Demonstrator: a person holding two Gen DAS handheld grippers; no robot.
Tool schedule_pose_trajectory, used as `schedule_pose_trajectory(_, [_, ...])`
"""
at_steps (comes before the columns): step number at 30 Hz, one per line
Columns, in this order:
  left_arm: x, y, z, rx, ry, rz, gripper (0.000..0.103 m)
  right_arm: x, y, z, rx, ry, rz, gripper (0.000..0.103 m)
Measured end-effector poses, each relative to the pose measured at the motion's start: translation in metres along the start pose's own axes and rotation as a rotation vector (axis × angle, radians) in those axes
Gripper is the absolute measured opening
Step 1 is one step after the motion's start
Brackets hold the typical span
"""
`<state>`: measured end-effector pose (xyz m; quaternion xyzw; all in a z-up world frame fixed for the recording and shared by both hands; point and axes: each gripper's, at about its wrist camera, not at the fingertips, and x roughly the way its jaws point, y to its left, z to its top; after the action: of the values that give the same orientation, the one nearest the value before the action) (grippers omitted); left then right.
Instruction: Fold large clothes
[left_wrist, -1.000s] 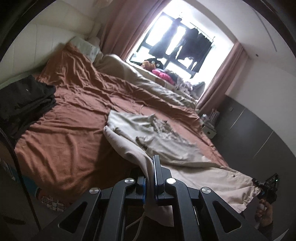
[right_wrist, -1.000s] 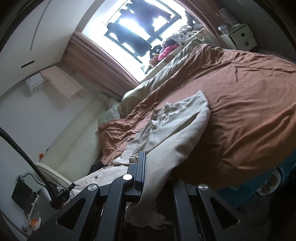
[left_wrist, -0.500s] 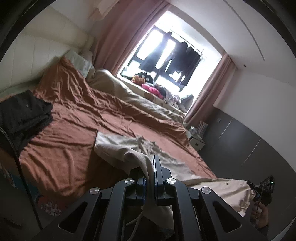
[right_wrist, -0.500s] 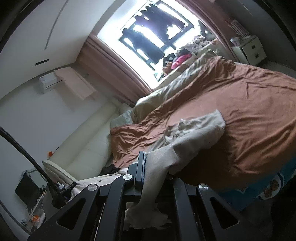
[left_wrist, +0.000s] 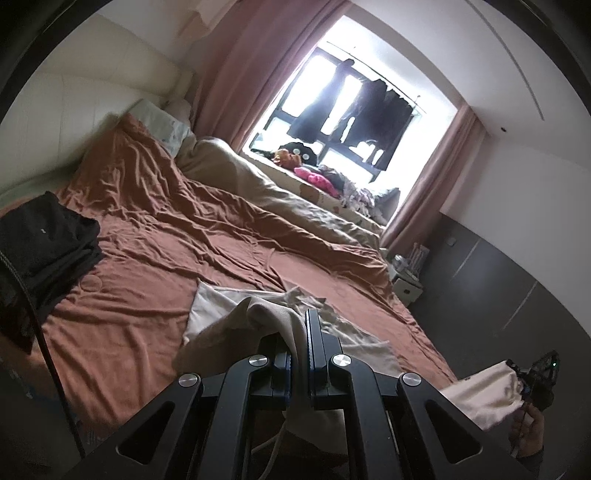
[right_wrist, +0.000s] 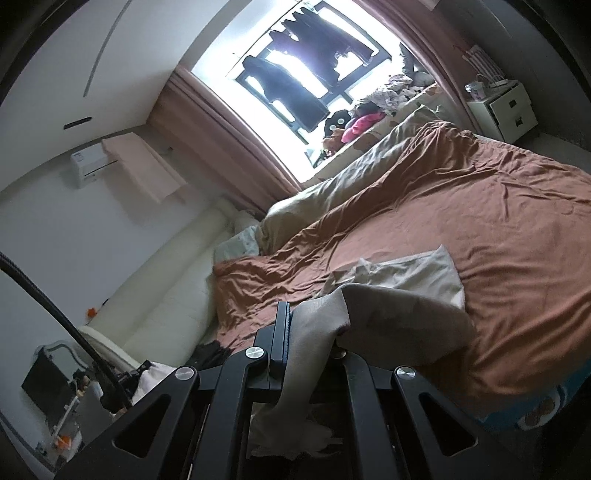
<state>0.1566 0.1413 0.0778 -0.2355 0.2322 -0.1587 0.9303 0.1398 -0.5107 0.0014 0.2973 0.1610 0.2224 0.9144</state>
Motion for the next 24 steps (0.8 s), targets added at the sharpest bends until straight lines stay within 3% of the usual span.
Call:
schedule_pose_trajectory(8, [0.07,0.012,0.03,0.017,0.032,0.044,0.006,0.072,-0.015,0.039,-0.01,0.013,-0.047,0.002])
schedule_pose_trajectory(24, [0.23,0.081,0.031,-0.02,0.231,0.158,0.006,0.21,-0.036,0.069,0.037,0.108,-0.225,0.002])
